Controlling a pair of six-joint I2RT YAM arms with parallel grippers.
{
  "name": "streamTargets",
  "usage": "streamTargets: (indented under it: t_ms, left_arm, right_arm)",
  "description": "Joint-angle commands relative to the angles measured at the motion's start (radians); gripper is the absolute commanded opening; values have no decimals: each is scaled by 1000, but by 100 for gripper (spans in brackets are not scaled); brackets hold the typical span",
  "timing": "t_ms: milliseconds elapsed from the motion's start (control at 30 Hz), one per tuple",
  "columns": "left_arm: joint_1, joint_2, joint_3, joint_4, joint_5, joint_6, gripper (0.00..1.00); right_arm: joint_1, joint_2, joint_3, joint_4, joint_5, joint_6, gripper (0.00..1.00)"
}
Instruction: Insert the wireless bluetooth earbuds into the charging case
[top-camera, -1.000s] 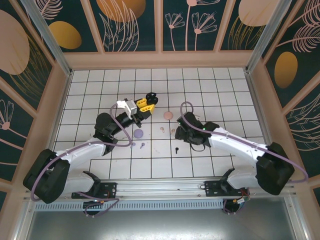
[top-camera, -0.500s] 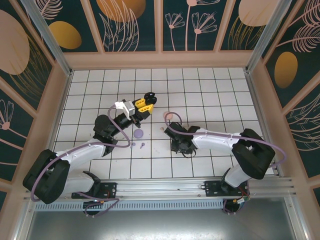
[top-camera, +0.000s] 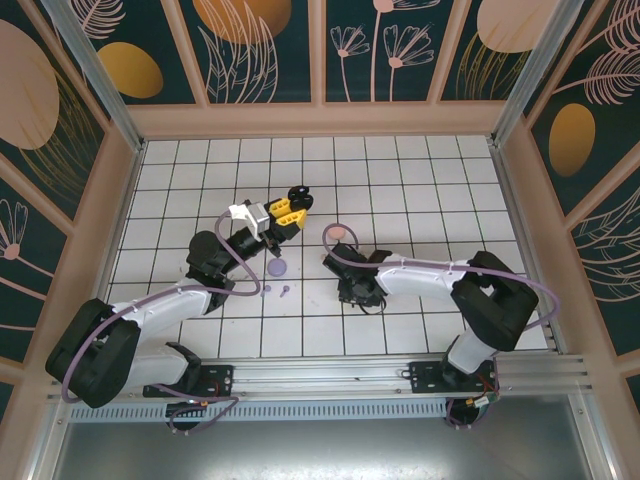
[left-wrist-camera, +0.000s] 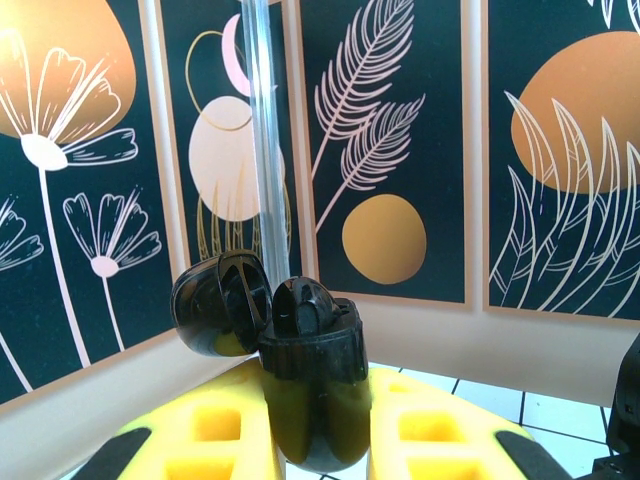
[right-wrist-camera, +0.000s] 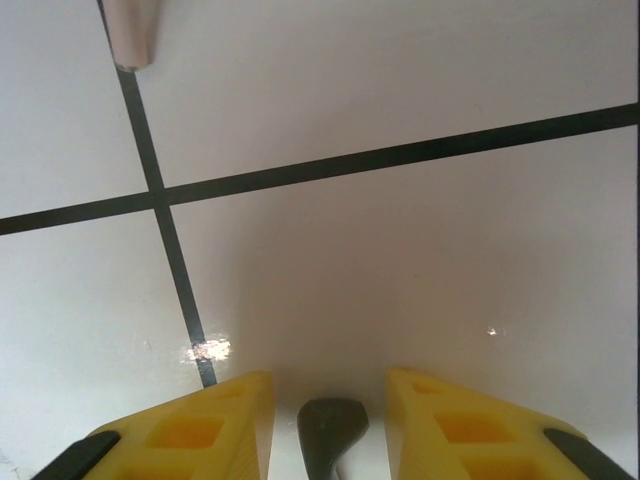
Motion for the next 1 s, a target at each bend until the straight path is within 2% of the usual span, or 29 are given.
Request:
streamTargets:
  t_ms: [0,400,633,967]
  left_arm:
    - [-5,-14,-7,52,-5,-17,0]
    - [-6,-9,-7,55,-10,-19,0]
    - [-6,-8,-8,55,-12,-23,0]
    - [-5,-17,5,47,-4,-29,0]
  right_arm:
    - [10,17,22,3,5,9,33]
    - [29,35,18,9,0,6,28]
    - [35,32,12,9,1,8,20]
    - [32,-98,69,-45,83,-1,16]
